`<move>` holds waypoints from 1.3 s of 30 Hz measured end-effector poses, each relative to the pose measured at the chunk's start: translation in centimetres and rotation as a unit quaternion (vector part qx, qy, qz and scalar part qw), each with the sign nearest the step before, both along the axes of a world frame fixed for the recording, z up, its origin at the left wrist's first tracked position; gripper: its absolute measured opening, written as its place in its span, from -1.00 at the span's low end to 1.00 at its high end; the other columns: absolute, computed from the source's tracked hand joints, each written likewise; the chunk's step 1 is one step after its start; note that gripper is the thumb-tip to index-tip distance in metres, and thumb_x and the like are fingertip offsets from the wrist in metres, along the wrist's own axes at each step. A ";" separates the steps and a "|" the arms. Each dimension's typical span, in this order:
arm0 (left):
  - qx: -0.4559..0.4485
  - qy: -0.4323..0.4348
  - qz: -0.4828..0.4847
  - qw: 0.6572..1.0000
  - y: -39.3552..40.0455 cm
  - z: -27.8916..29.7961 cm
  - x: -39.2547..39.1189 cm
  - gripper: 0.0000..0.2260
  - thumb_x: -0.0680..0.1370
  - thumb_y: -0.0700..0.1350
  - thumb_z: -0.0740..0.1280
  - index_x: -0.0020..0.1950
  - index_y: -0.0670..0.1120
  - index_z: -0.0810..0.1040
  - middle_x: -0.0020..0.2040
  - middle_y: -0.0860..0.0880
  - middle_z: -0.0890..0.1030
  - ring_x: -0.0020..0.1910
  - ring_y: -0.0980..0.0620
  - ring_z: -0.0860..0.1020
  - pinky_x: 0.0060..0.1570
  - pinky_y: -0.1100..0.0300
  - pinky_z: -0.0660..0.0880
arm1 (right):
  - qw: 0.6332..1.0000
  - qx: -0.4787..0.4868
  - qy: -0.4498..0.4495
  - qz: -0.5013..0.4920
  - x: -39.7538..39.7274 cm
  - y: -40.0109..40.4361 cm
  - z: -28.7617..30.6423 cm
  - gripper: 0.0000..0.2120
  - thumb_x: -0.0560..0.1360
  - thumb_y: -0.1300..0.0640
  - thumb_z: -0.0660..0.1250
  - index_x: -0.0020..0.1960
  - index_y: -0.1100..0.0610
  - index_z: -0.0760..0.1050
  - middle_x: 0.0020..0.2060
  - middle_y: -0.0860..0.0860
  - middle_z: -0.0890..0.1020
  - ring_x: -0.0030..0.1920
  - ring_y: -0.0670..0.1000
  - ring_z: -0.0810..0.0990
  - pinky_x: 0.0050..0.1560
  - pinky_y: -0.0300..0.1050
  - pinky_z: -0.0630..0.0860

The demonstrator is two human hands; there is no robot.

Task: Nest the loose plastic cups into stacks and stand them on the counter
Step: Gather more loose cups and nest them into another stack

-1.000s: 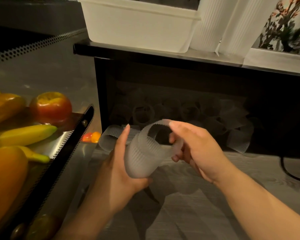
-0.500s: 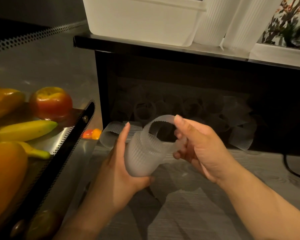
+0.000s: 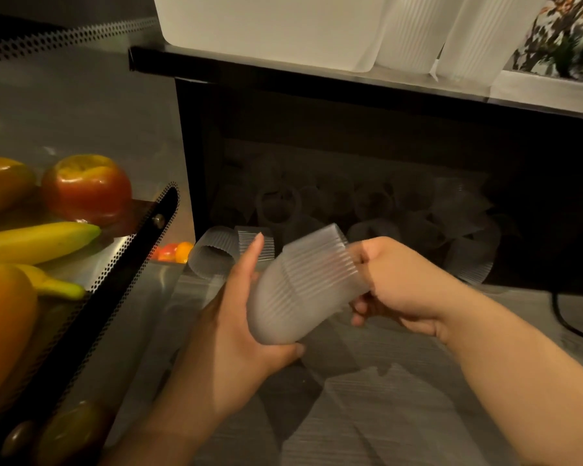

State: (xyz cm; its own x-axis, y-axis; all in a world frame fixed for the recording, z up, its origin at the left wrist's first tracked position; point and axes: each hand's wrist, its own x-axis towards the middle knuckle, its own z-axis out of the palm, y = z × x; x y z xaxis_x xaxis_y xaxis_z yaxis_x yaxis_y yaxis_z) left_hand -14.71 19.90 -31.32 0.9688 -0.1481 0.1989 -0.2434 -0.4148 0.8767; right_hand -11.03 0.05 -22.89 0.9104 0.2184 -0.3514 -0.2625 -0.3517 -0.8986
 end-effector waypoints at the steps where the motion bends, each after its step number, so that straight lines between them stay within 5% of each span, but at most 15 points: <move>1: 0.003 0.002 -0.004 1.000 0.0 0.0 0.0 0.15 0.20 -0.05 0.67 0.39 0.59 -0.08 0.19 0.46 0.40 0.17 0.41 0.43 0.18 0.14 0.47 | 1.000 -0.015 0.007 0.018 0.2 -0.2 0.1 -0.76 0.60 0.29 0.21 0.19 0.13 0.56 -0.30 0.03 0.56 -0.49 -0.13 0.47 -0.41 -0.21 0.51; 7: 0.012 0.002 -0.018 1.000 -0.2 -0.4 -0.1 0.09 0.21 -0.03 0.66 0.39 0.59 -0.01 0.28 0.45 0.36 0.29 0.31 0.40 0.29 0.04 0.43 | 0.995 -0.090 -0.005 0.031 1.3 -1.0 0.5 -0.48 0.59 0.35 0.09 0.35 -0.15 0.44 -0.03 0.16 0.61 -0.55 -0.14 0.41 -0.51 -0.23 0.46; 12: 0.034 -0.030 -0.022 0.999 0.0 -0.7 0.2 0.04 0.24 -0.06 0.64 0.38 0.59 0.05 0.24 0.60 0.25 0.26 0.47 0.29 0.23 0.18 0.35 | 0.992 -0.121 0.011 0.019 1.3 -1.1 0.4 -0.48 0.58 0.38 0.01 0.31 -0.10 0.45 -0.18 0.17 0.59 -0.55 -0.12 0.43 -0.49 -0.19 0.49; 16: 0.038 -0.033 -0.027 0.998 -0.2 -0.7 0.4 0.03 0.24 -0.05 0.65 0.39 0.58 0.07 0.29 0.54 0.29 0.28 0.46 0.30 0.23 0.22 0.35 | 0.997 -0.064 0.000 0.033 0.9 -0.6 0.6 -0.58 0.62 0.28 0.11 0.34 -0.11 0.45 0.05 0.18 0.59 -0.46 -0.03 0.56 -0.40 -0.16 0.55; 20: 0.017 -0.023 -0.011 1.000 0.0 -0.7 0.6 0.03 0.21 -0.04 0.66 0.43 0.51 0.10 0.37 0.42 0.32 0.36 0.34 0.32 0.35 0.05 0.38 | 0.992 0.023 -0.123 -0.019 1.0 -0.6 0.8 -0.70 0.59 0.10 0.27 0.27 -0.16 0.55 0.05 0.01 0.65 -0.26 0.10 0.67 -0.24 -0.10 0.60; 24: -0.003 -0.026 -0.011 1.000 -0.1 -0.7 0.5 0.04 0.21 -0.03 0.66 0.41 0.53 0.08 0.33 0.47 0.33 0.32 0.40 0.33 0.31 0.13 0.40 | 0.958 -0.033 -0.285 -0.011 0.2 -1.0 0.3 -0.51 0.44 -0.27 0.25 0.35 -0.23 0.41 -0.21 0.05 0.58 -0.18 -0.04 0.63 -0.08 -0.27 0.57; 26: -0.019 -0.023 -0.016 0.999 -0.2 -0.6 0.6 0.05 0.19 -0.01 0.67 0.42 0.52 0.08 0.31 0.48 0.34 0.31 0.40 0.36 0.27 0.15 0.41 | 0.922 -0.088 -0.377 0.001 -0.2 -0.6 -0.3 -0.57 0.53 -0.18 0.16 0.38 -0.16 0.36 -0.19 -0.03 0.51 -0.16 -0.13 0.56 -0.11 -0.40 0.47; 29: -0.043 -0.023 -0.017 0.999 -0.3 -0.3 0.7 0.04 0.14 0.10 0.64 0.45 0.48 0.10 0.31 0.45 0.37 0.31 0.33 0.40 0.26 0.02 0.46 | 0.876 -0.138 -0.460 0.034 -0.6 0.0 -1.6 -0.62 0.63 0.00 0.20 0.44 -0.08 0.32 -0.10 -0.10 0.53 -0.08 -0.14 0.55 -0.06 -0.33 0.49; 33: -0.062 -0.022 -0.004 0.998 -0.1 -0.5 0.9 0.04 0.11 0.19 0.59 0.48 0.43 0.10 0.29 0.47 0.34 0.29 0.27 0.42 0.18 -0.07 0.53 | 0.879 -0.134 -0.451 0.073 -0.9 0.4 -2.6 -0.57 0.64 0.00 0.17 0.49 -0.13 0.23 0.21 -0.16 0.53 0.22 -0.21 0.50 0.16 -0.26 0.51; 37: -0.061 -0.032 0.012 0.998 0.2 -0.4 1.2 0.06 0.12 0.15 0.61 0.48 0.43 0.08 0.18 0.63 0.28 0.19 0.44 0.40 0.08 0.12 0.53 | 0.842 -0.248 -0.454 0.156 -1.5 1.3 -2.7 -0.57 0.65 -0.13 0.01 0.51 -0.23 0.17 0.30 -0.20 0.50 0.25 -0.22 0.45 0.24 -0.24 0.43; 39: -0.052 -0.029 0.017 0.998 0.6 -0.5 1.2 0.07 0.20 0.05 0.65 0.47 0.46 0.04 0.14 0.68 0.26 0.16 0.53 0.38 0.08 0.20 0.49 | 0.870 -0.230 -0.393 0.190 -1.5 1.7 -2.3 -0.58 0.64 -0.18 -0.01 0.50 -0.28 0.17 0.36 -0.25 0.44 0.32 -0.27 0.38 0.33 -0.22 0.36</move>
State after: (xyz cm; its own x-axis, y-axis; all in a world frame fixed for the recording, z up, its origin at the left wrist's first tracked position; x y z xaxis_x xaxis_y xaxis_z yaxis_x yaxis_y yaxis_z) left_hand -13.46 20.47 -31.77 0.9594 -0.0910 0.2669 -0.2819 -0.3306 0.9007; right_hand -12.53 1.72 -25.22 0.8014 0.5575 0.2166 0.5834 -0.6487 -0.4887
